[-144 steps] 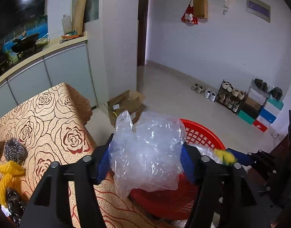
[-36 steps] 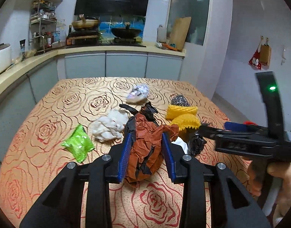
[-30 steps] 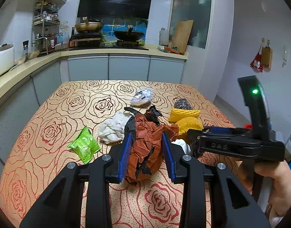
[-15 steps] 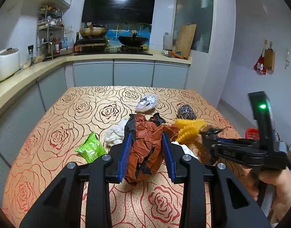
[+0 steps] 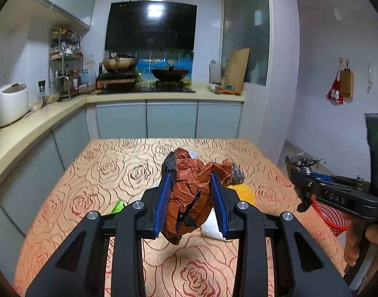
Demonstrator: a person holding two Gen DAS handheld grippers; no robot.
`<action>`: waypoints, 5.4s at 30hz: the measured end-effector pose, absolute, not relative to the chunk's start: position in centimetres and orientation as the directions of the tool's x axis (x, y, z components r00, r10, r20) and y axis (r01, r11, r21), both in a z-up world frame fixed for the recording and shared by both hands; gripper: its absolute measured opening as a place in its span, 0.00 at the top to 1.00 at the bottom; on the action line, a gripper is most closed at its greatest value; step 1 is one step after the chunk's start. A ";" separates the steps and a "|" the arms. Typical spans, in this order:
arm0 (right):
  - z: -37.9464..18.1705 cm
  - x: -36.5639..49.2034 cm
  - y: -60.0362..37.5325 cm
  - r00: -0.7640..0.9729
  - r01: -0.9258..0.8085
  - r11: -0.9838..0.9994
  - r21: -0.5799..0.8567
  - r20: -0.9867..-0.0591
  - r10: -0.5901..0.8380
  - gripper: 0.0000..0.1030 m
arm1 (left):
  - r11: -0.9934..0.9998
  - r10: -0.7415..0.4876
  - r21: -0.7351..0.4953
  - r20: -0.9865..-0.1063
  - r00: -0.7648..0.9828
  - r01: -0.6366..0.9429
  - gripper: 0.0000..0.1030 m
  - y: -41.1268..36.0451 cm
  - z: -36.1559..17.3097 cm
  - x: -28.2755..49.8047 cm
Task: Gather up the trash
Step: 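Grasp the brown cloth with the left tool while the right tool grasps a black plastic bag, then carry the brown cloth and black bag in both tools to the red wastebasket, then open the left tool releasing the cloth while the right tool releases the black bag, then move both open tools back over the trash on the table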
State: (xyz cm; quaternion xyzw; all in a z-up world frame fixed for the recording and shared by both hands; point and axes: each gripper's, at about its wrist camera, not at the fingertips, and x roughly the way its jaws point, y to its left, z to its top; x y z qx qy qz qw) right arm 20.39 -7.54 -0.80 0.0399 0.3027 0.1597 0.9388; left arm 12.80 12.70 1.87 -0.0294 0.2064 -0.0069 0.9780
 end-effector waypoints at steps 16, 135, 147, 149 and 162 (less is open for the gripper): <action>4.7 17.8 -11.3 0.839 -0.282 0.945 0.164 -0.435 0.326 0.73 | 0.999 -0.015 -0.045 -0.321 0.947 0.001 0.69 10.7 6.1 12.0; -5.8 17.8 -31.7 0.792 0.205 0.961 0.185 -0.608 -0.052 0.42 | 0.838 -0.511 -0.109 -0.500 0.699 0.535 0.30 -15.1 -1.8 22.6; -2.6 17.6 -24.9 0.845 0.076 0.987 0.140 -0.535 0.011 0.23 | 0.908 -0.411 -0.121 -0.438 0.800 0.400 0.22 -7.1 0.2 19.8; -2.3 17.9 -23.9 0.846 0.057 0.988 0.144 -0.533 0.029 0.22 | 0.918 -0.391 -0.117 -0.432 0.813 0.380 0.21 -5.9 0.4 19.4; -1.4 18.9 -16.0 0.833 -0.099 0.988 0.121 -0.532 0.149 0.22 | 0.978 -0.209 -0.103 -0.411 0.887 0.182 0.19 3.1 1.2 17.5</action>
